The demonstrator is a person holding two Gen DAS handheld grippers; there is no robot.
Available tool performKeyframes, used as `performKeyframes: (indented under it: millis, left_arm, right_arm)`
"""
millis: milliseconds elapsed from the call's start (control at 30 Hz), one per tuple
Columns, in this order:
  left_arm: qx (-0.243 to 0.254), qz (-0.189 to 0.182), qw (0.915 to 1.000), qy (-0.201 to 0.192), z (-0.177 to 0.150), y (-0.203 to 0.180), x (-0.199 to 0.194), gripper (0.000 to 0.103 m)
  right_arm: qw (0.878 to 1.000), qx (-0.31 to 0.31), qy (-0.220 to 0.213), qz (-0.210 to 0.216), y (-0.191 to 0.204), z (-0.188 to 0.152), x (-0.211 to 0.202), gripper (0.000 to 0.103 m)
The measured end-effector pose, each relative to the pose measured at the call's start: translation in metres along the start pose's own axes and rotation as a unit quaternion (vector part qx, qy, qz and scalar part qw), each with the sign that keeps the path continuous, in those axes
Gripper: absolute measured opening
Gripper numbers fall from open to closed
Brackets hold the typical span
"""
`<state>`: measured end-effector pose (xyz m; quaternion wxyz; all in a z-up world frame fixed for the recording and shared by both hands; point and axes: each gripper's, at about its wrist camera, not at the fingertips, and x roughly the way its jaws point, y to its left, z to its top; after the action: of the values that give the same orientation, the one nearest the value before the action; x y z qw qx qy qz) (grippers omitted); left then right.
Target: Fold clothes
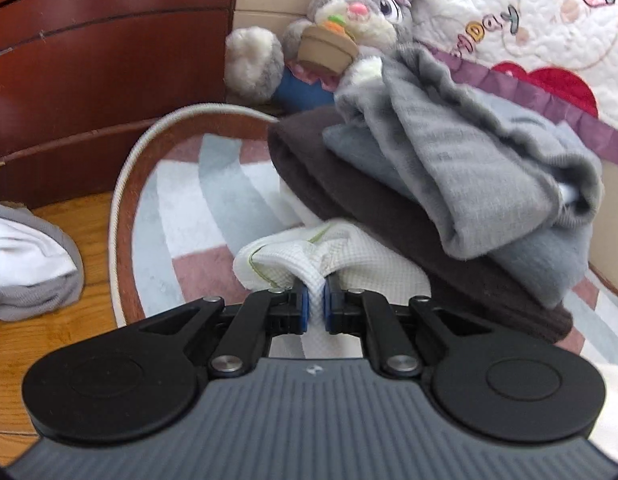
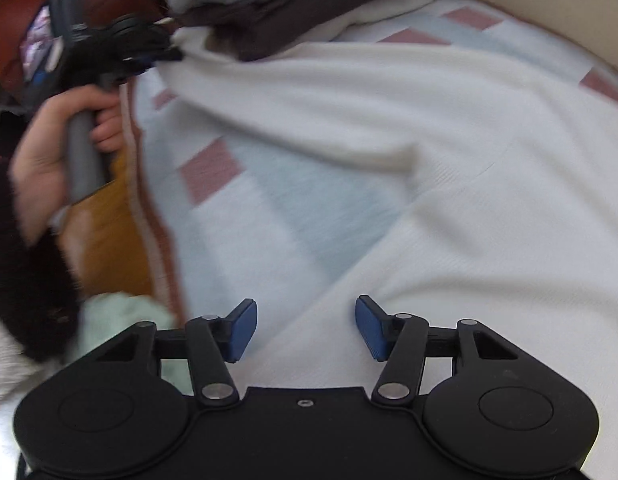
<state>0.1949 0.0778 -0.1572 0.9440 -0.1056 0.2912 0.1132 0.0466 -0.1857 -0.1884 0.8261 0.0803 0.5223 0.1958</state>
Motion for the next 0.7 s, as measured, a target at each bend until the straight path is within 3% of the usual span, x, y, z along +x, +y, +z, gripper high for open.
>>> performKeyframes:
  millis: [100,200,333,433,567,633,700]
  left_arm:
    - [-0.007,0.003,1.0000,0.001,0.002,0.000,0.002,0.007]
    - [-0.006,0.014,0.9999,0.008,0.001,-0.002,0.003,0.007]
    - [-0.044,0.009,0.9976,0.053,0.003,0.004,0.003,0.007]
    - [-0.054,0.010,0.9916,0.117,-0.004,0.005,0.005,0.008]
    - [-0.048,-0.028,0.9820,0.181,-0.022,-0.003,-0.009,0.008]
    - [-0.023,-0.057,0.9819,0.179,-0.026,-0.015,-0.024,0.008]
    - [0.012,-0.099,0.9838,0.149,-0.024,-0.034,-0.044,0.008]
  right_arm:
    - [0.999,-0.017,0.008,0.032,0.015,-0.013,0.001,0.060]
    - [0.990,0.024,0.051,0.133,0.007,-0.018,0.000,0.053]
    - [0.988,0.050,0.012,0.145,-0.012,-0.016,-0.029,0.051]
    - [0.991,0.073,-0.041,0.103,-0.046,-0.010,-0.064,0.055]
    - [0.992,0.093,-0.084,-0.029,-0.105,-0.008,-0.111,0.055]
    - [0.985,0.108,-0.105,-0.082,-0.132,-0.010,-0.137,0.054]
    - [0.978,0.130,-0.121,-0.108,-0.158,-0.013,-0.163,0.028]
